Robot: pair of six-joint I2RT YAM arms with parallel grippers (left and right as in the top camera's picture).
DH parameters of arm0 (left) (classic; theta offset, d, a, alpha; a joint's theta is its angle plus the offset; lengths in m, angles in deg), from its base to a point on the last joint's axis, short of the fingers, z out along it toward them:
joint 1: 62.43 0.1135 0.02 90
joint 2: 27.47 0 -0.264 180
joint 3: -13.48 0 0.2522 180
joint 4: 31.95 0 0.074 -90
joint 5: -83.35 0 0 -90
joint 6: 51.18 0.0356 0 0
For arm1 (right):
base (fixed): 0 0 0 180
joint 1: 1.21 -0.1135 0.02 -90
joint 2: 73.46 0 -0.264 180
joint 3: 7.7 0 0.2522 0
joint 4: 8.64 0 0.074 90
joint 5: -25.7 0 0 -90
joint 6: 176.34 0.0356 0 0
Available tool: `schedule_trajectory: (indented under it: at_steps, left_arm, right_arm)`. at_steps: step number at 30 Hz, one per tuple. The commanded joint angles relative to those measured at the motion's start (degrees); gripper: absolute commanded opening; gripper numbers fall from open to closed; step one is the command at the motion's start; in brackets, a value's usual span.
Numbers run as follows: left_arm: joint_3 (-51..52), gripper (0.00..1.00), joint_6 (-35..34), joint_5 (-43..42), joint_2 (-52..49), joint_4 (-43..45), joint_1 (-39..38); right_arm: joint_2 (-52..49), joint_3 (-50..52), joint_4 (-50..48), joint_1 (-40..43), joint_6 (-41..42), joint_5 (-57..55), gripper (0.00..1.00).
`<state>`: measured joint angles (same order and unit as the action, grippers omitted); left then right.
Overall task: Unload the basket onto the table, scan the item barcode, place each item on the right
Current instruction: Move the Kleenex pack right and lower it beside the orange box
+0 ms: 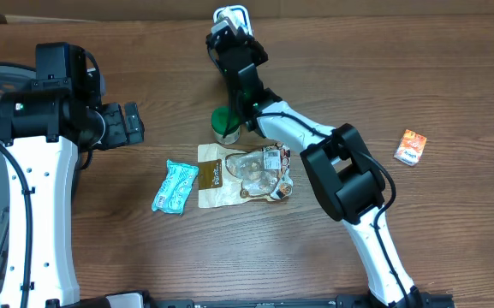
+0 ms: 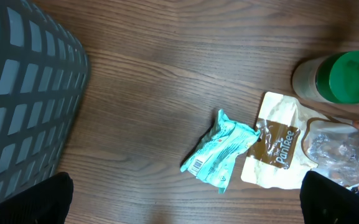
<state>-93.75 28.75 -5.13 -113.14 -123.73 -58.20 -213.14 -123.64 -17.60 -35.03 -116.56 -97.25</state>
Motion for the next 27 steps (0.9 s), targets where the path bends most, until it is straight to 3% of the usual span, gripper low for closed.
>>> schedule_trajectory:
  at_steps: [1,6,11,16,20,23,27]
  left_arm:
    - [-0.48,1.0,0.44,-0.5,-0.22,0.09,0.26]
    - [-0.48,1.0,0.44,-0.5,-0.22,0.09,0.26]
    - [-0.48,1.0,0.44,-0.5,-0.22,0.09,0.26]
    - [-0.48,0.99,0.44,-0.5,-0.22,0.09,0.26]
    - [-0.48,1.0,0.44,-0.5,-0.22,0.09,0.26]
    - [-0.48,1.0,0.44,-0.5,-0.22,0.09,0.26]
    - [-0.48,1.0,0.44,-0.5,-0.22,0.09,0.26]
  right_arm:
    - [4.94,-0.28,3.17,-2.86,0.42,-1.42,0.04]
    - [12.09,-0.28,13.75,-4.44,9.18,-0.44,0.04]
    - [22.16,-0.28,32.33,-3.39,23.17,13.29,0.04]
    - [32.28,-0.28,54.97,0.94,39.82,29.18,0.04]
    - [38.1,-0.28,77.46,7.28,53.02,31.82,0.04]
    - [38.69,-0.2,90.2,12.7,55.76,31.8,0.04]
    - [38.29,3.56,96.65,19.69,55.76,31.76,0.04]
